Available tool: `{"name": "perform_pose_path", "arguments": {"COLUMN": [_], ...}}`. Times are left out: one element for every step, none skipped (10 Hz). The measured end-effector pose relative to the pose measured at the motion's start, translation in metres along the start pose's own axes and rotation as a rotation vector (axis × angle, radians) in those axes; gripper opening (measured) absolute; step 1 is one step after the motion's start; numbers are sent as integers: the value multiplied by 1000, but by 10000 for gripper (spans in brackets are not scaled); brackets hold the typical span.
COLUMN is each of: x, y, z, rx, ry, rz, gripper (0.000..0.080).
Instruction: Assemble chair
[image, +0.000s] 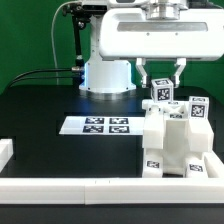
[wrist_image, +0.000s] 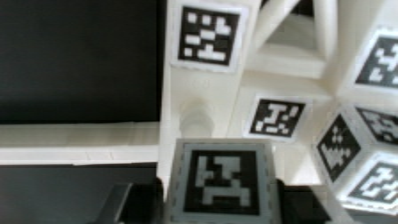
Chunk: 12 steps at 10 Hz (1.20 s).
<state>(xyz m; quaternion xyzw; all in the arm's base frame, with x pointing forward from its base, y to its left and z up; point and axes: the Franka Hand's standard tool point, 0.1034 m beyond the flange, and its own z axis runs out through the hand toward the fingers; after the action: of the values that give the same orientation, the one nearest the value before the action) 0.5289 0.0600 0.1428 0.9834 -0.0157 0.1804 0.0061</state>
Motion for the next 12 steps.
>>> {"name": "perform_pose_path", "arguments": {"x": [-3,-5,-7,-5,-8,-8,-7,-6,-5,-4,-4,-4], "y": [2,5,6,6,8,9,8,6,6,6,6,6], "z": [1,5,10,11,15,17,19,20,21,21,21,21], "rx": [-1,-4,-7,-8,-13,-16,-16,-16,-16,-16,-16,-16], "ry": [4,6,23,38,33,30,40,57,69,74,74,74], "rz": [-13,-23,-22,-24,-34,-41,-45,-46,-37,-38,-43,-46], "gripper": [288,288,288,288,288,288,288,288,288,288,288,288]}}
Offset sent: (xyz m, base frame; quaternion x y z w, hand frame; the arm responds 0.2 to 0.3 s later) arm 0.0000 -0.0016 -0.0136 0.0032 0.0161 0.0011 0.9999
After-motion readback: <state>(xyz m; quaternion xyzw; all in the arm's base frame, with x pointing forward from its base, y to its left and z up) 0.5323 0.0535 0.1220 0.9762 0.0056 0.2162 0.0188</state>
